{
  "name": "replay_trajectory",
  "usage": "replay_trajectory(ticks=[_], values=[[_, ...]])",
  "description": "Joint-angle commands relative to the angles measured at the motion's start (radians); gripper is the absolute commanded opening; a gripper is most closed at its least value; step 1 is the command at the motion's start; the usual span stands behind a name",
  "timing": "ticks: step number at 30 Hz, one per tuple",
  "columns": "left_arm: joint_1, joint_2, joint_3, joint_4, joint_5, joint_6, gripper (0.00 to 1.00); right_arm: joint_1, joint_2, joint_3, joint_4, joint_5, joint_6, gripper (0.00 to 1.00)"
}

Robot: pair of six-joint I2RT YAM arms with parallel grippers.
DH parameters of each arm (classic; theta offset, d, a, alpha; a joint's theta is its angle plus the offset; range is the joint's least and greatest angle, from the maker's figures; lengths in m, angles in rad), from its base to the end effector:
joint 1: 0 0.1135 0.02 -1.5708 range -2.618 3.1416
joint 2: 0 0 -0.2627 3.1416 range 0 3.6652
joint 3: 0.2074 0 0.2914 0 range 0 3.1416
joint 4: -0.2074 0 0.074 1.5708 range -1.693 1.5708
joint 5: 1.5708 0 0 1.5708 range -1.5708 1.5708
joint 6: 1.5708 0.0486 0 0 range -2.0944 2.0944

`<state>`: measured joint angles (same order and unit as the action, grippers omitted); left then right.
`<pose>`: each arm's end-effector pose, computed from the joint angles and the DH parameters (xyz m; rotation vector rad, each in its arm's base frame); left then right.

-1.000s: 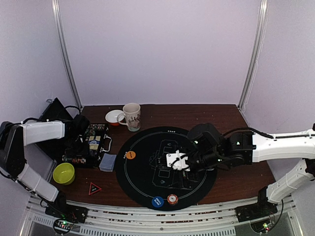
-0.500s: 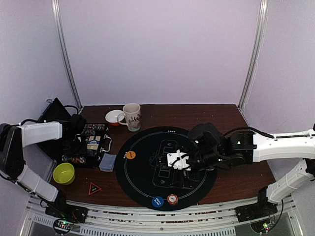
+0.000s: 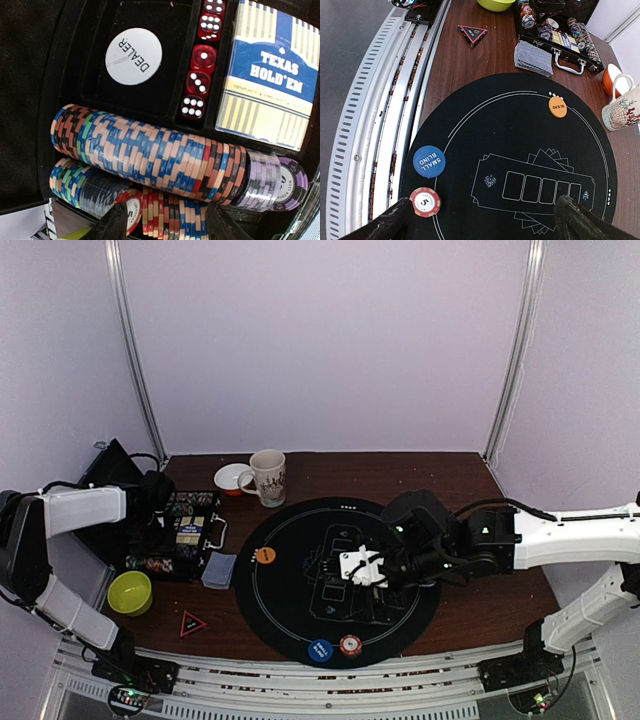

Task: Distribute texas hold em gaming equipment
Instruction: Adjust the poker chips pile in the chip case.

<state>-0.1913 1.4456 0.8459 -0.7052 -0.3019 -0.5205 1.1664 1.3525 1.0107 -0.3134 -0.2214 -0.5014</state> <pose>0.2856 -0.0406 0.1466 -0.5107 2.7301 0.2665 0.1272 0.3243 0.2569 -1.7673 1.4356 0.6045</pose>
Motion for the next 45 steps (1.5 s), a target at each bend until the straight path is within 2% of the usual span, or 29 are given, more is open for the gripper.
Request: replay_trajectory(ticks=[1, 9, 15, 18, 25, 34, 39, 45], values=[[0.007, 0.002, 0.028, 0.013, -0.069, 0.023, 0.54, -0.004, 0.007, 0.027, -0.030, -0.011, -0.003, 1.00], [0.000, 0.004, 0.015, 0.035, -0.033, 0.033, 0.51, -0.004, 0.005, 0.031, -0.043, -0.012, -0.006, 1.00], [-0.003, 0.046, 0.004, 0.046, 0.051, 0.034, 0.52, -0.004, 0.002, 0.032, -0.048, -0.006, -0.010, 1.00], [-0.013, 0.002, 0.007, 0.047, 0.063, 0.036, 0.58, -0.004, 0.005, 0.033, -0.054, -0.006, -0.016, 1.00], [-0.015, -0.096, 0.066, 0.003, 0.056, 0.068, 0.64, -0.004, 0.025, 0.045, -0.064, -0.015, -0.026, 1.00], [-0.017, -0.049, 0.034, 0.011, 0.139, 0.049, 0.74, -0.004, 0.024, 0.046, -0.071, -0.013, -0.026, 1.00], [-0.017, 0.003, 0.049, -0.037, 0.113, 0.021, 0.80, -0.004, 0.021, 0.041, -0.070, -0.010, -0.028, 1.00], [-0.017, 0.017, 0.056, -0.068, 0.104, 0.006, 0.82, -0.005, 0.022, 0.039, -0.069, -0.013, -0.031, 1.00]])
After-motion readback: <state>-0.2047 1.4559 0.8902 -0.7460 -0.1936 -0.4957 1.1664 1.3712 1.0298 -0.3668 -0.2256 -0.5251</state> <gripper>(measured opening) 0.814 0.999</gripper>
